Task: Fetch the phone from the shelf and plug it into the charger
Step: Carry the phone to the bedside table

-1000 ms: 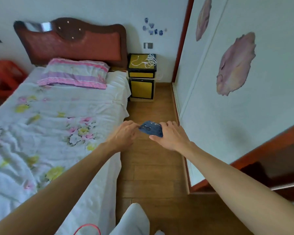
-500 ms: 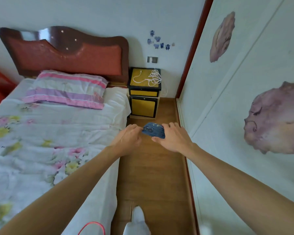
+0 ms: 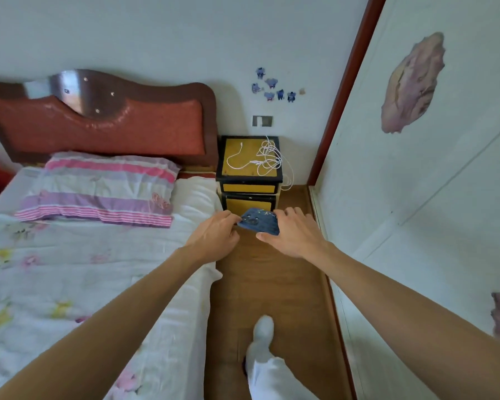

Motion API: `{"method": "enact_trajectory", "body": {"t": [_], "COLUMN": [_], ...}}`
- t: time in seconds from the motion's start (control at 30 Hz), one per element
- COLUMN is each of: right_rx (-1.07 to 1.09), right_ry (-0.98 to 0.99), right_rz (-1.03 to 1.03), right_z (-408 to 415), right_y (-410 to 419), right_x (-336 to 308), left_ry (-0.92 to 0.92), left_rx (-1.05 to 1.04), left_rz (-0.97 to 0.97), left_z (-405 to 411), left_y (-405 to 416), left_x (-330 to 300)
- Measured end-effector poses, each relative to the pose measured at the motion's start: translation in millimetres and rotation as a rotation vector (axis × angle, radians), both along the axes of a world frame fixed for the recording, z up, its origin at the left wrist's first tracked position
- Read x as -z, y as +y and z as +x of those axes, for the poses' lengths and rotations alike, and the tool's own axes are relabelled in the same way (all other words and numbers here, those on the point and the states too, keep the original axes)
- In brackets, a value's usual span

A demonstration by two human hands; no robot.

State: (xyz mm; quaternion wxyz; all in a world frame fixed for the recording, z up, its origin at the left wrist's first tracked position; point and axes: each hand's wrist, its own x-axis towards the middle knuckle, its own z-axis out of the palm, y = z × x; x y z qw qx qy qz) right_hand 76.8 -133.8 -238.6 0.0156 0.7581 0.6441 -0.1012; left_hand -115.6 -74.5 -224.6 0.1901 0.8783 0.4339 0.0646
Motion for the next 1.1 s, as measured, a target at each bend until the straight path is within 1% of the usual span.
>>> {"method": "enact_trajectory", "body": {"t": [0.23,0.33,0.57,0.77,0.93,1.1], "right_rx": [-0.047,-0.091,-0.146,-0.135,-0.094,-0.070], "right_ry": [-0.003,-0.026,-0.056,-0.087,-0.090,-0.083], "right_rz": [-0.007,-0.025,-0.059,-0.078,-0.110,-0.140], "right_z": [41,55,76,100,118,135], "right_y": [136,188,295,396,477,537], "right_x": [-3,-7,-1,20,28,39], "left_ry": [0.056,0.053,0.075,0.058,0.053,0.051], "left_rx": [-0.029,-0.050,-0.074,-0.043,0.000,0.003], "left_rz": [-0.028,-0.052,-0.096,-0.083,-0.135,-0.208], "left_z": [42,54,73,100,124,140], "left_y": [130,179,286,399,486,550], "left_x": [-5,-3,15,41,55,67]}}
